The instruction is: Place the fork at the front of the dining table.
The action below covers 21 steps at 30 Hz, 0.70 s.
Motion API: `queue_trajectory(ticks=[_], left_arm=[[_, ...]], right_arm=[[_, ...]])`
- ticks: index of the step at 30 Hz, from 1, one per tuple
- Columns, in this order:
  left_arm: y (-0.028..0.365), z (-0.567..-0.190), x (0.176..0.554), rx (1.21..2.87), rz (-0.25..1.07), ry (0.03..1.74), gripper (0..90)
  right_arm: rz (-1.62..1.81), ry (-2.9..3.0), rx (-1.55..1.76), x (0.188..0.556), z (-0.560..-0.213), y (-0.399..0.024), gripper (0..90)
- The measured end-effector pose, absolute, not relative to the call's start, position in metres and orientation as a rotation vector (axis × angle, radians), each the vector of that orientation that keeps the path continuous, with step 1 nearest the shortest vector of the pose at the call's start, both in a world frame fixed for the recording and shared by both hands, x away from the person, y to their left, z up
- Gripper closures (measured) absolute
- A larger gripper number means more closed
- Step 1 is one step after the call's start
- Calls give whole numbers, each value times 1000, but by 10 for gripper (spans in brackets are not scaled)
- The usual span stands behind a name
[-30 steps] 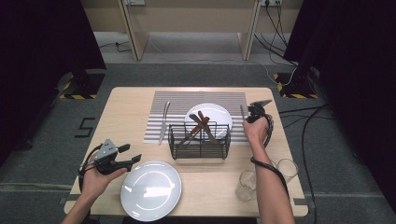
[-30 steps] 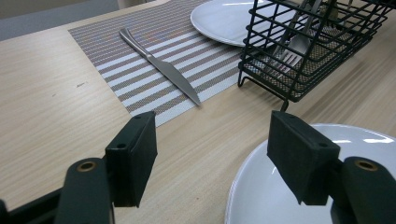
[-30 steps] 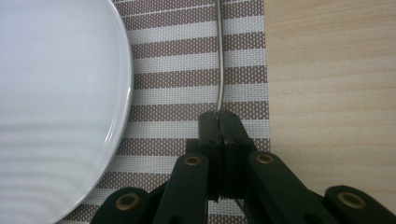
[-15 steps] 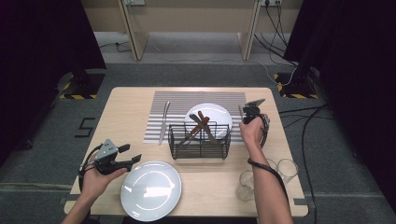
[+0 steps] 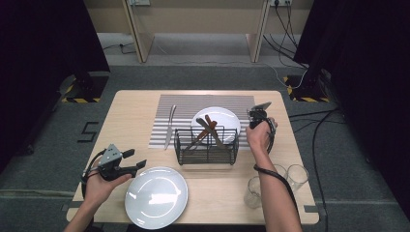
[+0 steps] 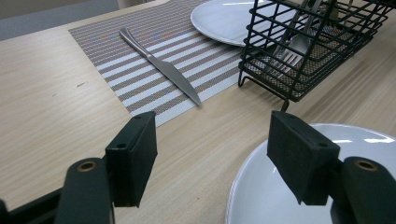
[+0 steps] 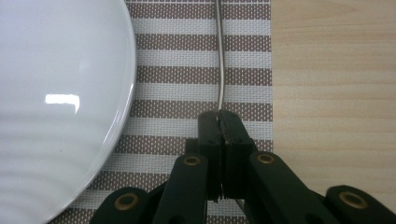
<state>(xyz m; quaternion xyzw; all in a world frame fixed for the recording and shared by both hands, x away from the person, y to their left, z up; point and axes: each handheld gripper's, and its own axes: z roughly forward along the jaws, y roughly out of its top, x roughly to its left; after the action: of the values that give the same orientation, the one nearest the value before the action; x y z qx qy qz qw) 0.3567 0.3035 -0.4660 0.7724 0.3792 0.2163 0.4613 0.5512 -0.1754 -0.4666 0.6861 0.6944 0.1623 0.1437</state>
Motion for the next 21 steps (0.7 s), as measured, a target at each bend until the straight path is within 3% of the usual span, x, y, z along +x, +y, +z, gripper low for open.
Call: queue_trajectory(ticks=[12, 21], left_arm=[[303, -466, 357, 1903, 530, 930, 329], [303, -466, 357, 1902, 531, 930, 329]], right_arm=[[499, 2029, 1984, 550, -470, -170, 801], [529, 2037, 2002, 551, -467, -168, 791]])
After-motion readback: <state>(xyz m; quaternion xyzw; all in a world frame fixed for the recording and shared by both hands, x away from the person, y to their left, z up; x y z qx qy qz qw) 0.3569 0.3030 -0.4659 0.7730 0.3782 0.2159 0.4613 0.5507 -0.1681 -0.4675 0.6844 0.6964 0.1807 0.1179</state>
